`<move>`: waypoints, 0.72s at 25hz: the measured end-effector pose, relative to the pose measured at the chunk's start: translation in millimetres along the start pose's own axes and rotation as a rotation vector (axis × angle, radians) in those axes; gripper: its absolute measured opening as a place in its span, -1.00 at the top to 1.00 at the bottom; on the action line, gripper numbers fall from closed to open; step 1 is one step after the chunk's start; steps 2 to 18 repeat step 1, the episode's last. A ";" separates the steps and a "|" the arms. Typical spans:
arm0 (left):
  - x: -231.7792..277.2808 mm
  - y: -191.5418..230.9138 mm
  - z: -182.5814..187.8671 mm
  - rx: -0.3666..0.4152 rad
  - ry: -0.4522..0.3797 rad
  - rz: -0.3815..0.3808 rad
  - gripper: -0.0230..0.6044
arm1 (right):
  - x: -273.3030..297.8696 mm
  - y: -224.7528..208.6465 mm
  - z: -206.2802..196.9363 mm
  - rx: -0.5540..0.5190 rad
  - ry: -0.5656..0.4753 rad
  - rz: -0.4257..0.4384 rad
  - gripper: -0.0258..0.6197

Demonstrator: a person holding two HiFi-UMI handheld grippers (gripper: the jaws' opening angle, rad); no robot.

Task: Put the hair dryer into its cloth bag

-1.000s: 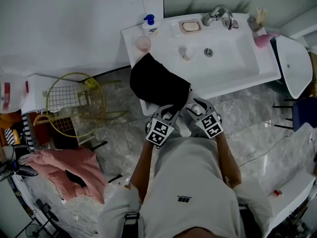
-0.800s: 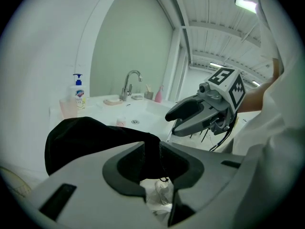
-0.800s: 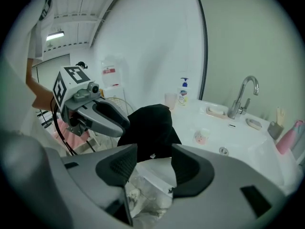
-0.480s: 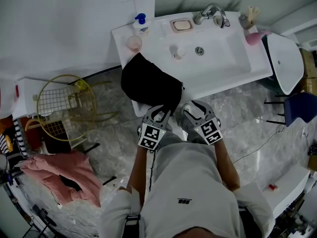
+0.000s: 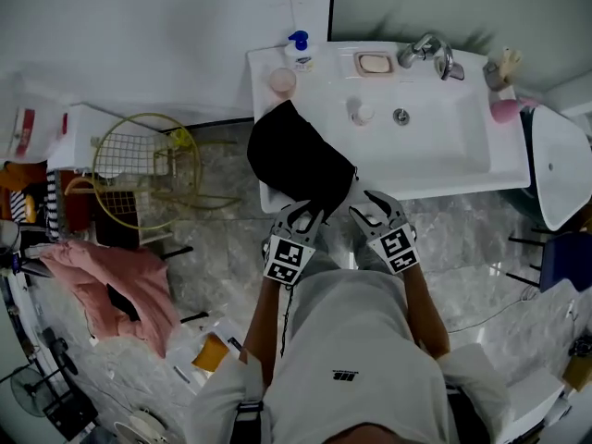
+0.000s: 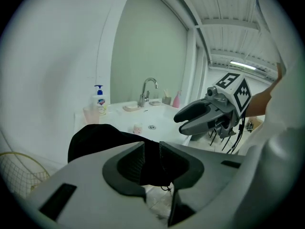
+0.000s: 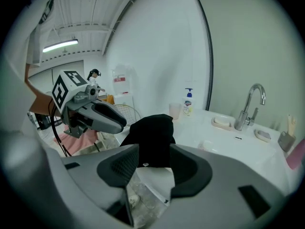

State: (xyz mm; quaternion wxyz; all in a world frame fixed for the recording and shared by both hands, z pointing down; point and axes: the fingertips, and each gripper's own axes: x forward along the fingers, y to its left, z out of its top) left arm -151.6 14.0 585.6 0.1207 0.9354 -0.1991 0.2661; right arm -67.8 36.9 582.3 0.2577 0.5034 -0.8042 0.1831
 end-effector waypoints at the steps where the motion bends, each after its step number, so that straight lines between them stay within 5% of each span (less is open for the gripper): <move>1: 0.6 -4.7 1.9 -0.003 0.002 0.013 0.63 | -3.6 -2.5 -1.1 -0.004 -0.003 0.012 0.25; 18: 0.6 -4.7 1.9 -0.003 0.002 0.013 0.63 | -3.6 -2.5 -1.1 -0.004 -0.003 0.012 0.25</move>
